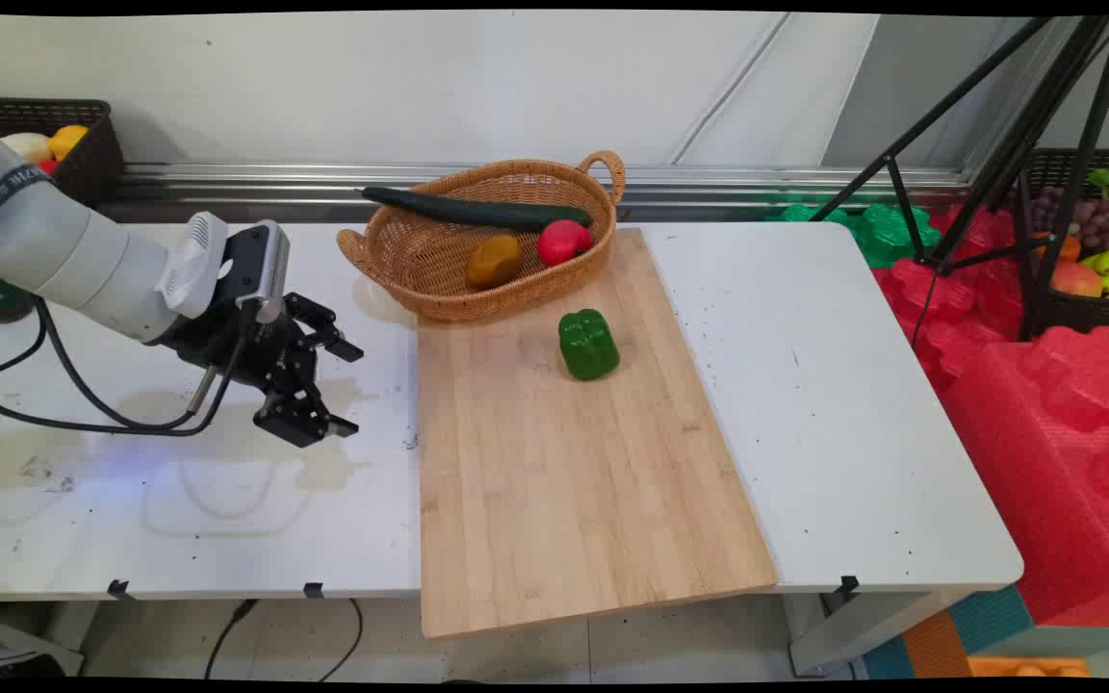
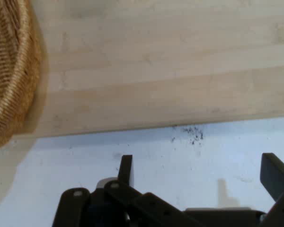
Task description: Pick up the potato from the vegetable basket
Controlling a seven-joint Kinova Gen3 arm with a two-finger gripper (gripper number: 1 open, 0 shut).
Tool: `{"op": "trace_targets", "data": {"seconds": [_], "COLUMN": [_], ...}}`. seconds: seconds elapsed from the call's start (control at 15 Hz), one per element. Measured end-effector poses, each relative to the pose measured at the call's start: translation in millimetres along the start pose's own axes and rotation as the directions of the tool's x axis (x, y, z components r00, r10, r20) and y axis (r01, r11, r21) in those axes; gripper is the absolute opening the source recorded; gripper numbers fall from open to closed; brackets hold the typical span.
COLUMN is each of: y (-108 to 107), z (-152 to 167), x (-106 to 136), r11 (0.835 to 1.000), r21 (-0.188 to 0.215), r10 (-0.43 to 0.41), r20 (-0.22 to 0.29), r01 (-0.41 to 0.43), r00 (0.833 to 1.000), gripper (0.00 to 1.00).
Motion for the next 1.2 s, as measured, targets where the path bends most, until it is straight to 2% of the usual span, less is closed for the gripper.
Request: {"op": "trace_targets", "data": {"seconds": [0.13,0.33,0.53,0.73,0.93,1.2], "y": [-1.6,-8.0,-20.5,-33.2,-56.6,-83.8], "z": [-2.5,-8.3,-16.6,-22.5,-27.0,-24.6], "x": [2.7,16.7,36.7,49.7,64.8,80.0], "r11": [1.000,0.999,0.996,0.991,0.976,0.954], "r21": [0.005,0.025,0.057,0.086,0.131,0.176], "r10": [-0.007,-0.023,-0.052,-0.083,-0.138,-0.194], "r20": [-0.020,-0.082,-0.162,-0.211,-0.251,-0.261], "r01": [0.007,0.025,0.062,0.103,0.175,0.244], "r00": [1.000,0.996,0.985,0.974,0.958,0.946], "gripper": [1.00,1.00,1.00,1.00,1.00,1.00]}}
